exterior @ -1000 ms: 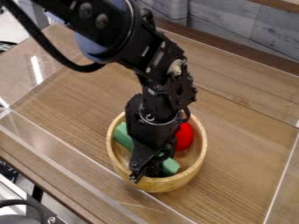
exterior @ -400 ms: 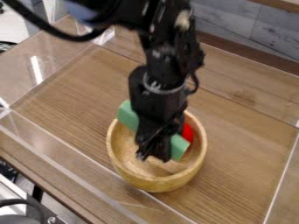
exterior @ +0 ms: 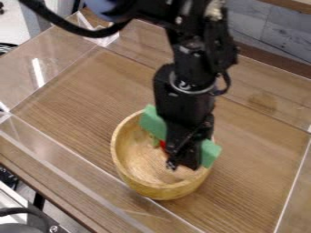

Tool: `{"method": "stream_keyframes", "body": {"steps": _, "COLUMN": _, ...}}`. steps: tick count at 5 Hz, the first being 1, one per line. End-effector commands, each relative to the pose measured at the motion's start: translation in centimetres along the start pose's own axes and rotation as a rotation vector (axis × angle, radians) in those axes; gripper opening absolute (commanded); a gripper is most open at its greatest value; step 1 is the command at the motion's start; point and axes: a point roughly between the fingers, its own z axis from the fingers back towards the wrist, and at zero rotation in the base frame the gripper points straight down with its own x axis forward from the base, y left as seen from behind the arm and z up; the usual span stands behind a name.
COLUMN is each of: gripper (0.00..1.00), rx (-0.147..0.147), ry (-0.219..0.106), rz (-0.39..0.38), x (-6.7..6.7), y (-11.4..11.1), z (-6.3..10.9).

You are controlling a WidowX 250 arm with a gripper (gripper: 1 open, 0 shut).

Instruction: Remove the green stick from the brown bowl and put it on the table

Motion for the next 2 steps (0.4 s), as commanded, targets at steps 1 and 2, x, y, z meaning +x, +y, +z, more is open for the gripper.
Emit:
{"method": "stream_keyframes", "body": {"steps": 1, "gripper": 0.00, "rx": -0.041, "ry": 0.025, "rz": -0.024, "x": -2.5, "y": -0.5, "z": 1.8}}
{"method": "stream_keyframes", "body": {"steps": 2, "gripper": 0.00, "rx": -0.042, "ry": 0.034, "rz": -0.047, "x": -5.4, "y": -0.2, "z": 1.9}}
